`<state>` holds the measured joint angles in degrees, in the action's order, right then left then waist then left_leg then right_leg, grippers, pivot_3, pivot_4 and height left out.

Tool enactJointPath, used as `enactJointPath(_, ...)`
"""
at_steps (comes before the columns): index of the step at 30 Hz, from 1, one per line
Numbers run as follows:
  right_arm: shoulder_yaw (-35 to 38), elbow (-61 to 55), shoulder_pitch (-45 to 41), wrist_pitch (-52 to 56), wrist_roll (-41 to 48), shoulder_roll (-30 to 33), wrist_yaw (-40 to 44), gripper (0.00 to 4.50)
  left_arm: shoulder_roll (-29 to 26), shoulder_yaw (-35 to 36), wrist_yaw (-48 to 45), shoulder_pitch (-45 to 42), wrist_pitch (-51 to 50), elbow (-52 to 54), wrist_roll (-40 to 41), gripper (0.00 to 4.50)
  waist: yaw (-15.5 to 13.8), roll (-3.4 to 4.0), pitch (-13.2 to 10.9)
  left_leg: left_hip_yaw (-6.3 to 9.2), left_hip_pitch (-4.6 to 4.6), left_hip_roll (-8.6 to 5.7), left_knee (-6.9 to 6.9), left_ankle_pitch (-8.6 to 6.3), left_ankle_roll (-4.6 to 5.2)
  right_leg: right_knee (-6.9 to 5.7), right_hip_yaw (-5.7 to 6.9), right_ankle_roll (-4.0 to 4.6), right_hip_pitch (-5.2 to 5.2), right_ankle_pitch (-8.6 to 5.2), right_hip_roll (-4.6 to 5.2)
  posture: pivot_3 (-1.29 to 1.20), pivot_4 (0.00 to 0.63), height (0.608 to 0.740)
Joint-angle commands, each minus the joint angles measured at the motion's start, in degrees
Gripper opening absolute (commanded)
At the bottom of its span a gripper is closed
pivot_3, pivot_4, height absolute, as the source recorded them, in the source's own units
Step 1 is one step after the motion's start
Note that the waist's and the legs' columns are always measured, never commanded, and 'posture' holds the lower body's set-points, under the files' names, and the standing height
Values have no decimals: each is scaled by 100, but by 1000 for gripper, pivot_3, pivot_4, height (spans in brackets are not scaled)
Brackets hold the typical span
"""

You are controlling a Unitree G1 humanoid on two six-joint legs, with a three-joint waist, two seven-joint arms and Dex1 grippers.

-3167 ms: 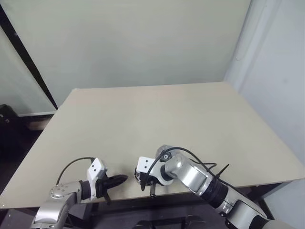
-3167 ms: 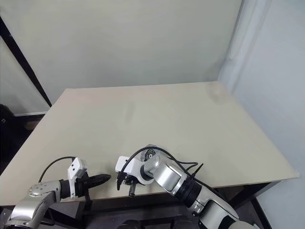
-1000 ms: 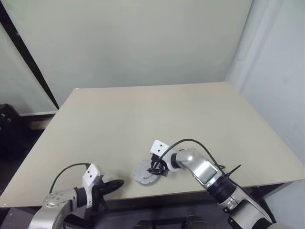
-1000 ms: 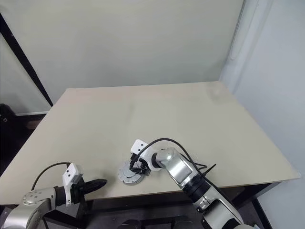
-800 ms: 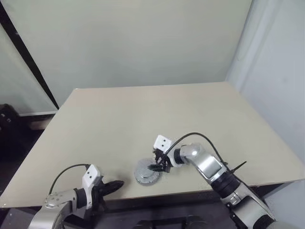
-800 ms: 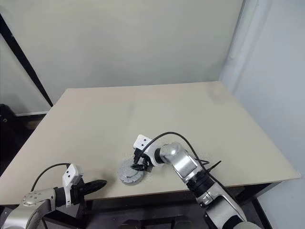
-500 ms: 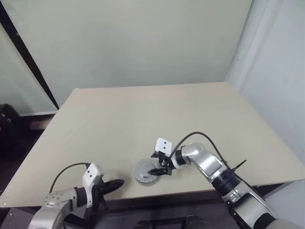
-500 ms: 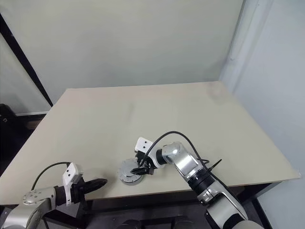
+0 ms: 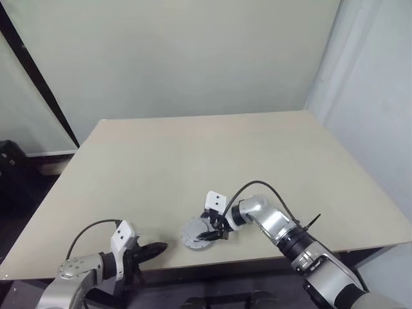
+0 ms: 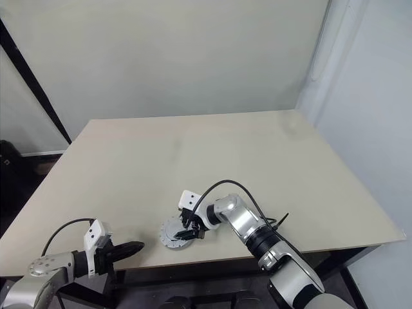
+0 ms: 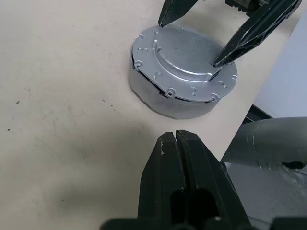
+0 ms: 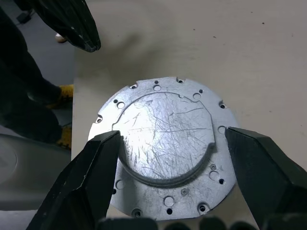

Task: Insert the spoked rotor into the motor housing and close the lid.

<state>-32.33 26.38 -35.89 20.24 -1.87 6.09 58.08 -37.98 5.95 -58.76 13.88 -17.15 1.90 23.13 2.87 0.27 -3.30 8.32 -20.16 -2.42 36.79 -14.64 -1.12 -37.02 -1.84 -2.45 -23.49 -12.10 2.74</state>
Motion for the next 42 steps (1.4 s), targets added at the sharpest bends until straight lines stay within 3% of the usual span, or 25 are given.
enactJointPath(1,-37,-77,-109,-44,-48,-51,110,3805,-92,196,-33,-2,96,141,66,0,0,2,-1,0,1,0,0,0,0,0,0,0,1,0,0,0,0,740)
enactJointPath(8,-81,-150,-21,34,-146,-95,53,3805,-97,202,-47,17,140,103,59,0,-1,5,-3,-1,4,1,0,0,0,-1,-1,0,2,0,-1,0,0,740)
enactJointPath(12,-27,-92,-8,-60,-215,-141,-100,4455,-91,170,-61,-12,178,49,45,0,0,6,-3,-1,4,1,0,0,0,-1,-2,0,2,0,-1,0,0,740)
enactJointPath(20,-15,-59,35,-5,-236,-164,-153,4455,-61,100,-95,-96,249,-55,12,0,0,7,-4,-1,12,1,0,0,0,-1,-2,0,3,0,-1,0,0,740)
enactJointPath(25,154,-93,74,222,-117,-316,-284,3268,-44,70,-109,-120,292,-81,1,0,0,7,-4,-1,16,2,0,0,0,-3,-3,1,4,0,-2,0,0,740)
enactJointPath(42,-19,-389,385,621,-299,-396,-630,3269,59,33,-124,-238,365,-203,-14,0,2,12,-4,-6,34,6,0,0,-1,-8,-5,11,13,-6,-3,0,0,740)
